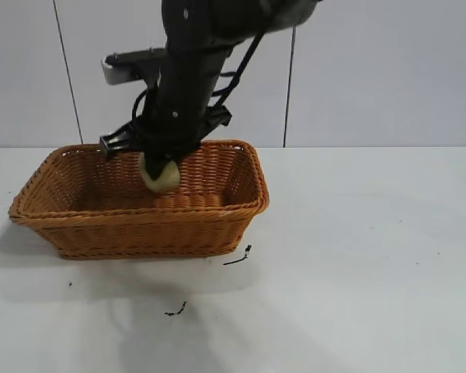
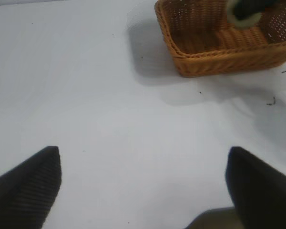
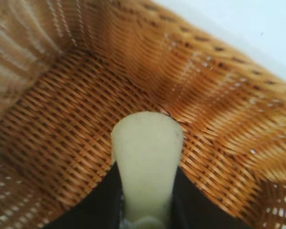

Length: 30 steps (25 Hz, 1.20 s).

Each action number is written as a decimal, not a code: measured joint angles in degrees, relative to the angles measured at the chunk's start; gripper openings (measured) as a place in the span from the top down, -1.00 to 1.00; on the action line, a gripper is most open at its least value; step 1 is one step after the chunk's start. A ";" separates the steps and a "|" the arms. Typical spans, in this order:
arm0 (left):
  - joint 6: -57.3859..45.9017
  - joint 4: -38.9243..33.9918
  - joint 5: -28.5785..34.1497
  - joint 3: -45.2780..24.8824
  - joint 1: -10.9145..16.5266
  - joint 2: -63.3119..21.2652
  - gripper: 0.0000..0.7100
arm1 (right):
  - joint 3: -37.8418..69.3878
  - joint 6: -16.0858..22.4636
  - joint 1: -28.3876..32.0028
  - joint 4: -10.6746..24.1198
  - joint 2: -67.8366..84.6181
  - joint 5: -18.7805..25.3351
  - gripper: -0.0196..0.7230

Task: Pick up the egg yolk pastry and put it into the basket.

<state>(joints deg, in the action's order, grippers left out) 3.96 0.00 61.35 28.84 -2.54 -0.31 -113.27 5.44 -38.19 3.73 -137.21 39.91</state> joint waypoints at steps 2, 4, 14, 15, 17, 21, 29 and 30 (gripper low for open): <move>0.00 0.00 0.00 0.00 0.00 0.00 -0.96 | 0.00 0.55 0.00 -0.06 -0.56 -0.39 0.47; 0.00 0.00 0.00 0.00 0.00 0.00 -0.96 | -0.32 0.82 0.00 -0.14 -0.56 -0.44 0.21; 0.00 0.00 0.00 0.00 0.00 0.00 -0.96 | -15.86 0.62 0.06 0.85 0.05 15.84 -0.90; 0.00 0.00 0.00 0.00 0.00 0.00 -0.96 | -17.69 0.60 0.27 0.86 0.19 17.36 -0.91; 0.00 0.00 0.00 0.00 0.00 0.00 -0.96 | -21.34 0.60 1.01 0.86 0.38 19.44 -0.92; 0.00 0.00 0.00 0.00 0.00 0.00 -0.96 | -25.79 0.60 4.36 0.80 0.79 22.16 -0.92; 0.00 0.00 0.00 0.00 0.00 0.00 -0.96 | -27.20 0.15 17.17 0.85 0.79 26.37 -0.92; 0.00 0.00 0.00 0.00 0.00 0.00 -0.96 | -27.20 0.15 18.92 0.89 0.79 26.76 -0.92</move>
<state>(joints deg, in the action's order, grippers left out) 3.96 0.00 61.35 28.84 -2.54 -0.31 -140.47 5.59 -19.27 4.62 -136.42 66.67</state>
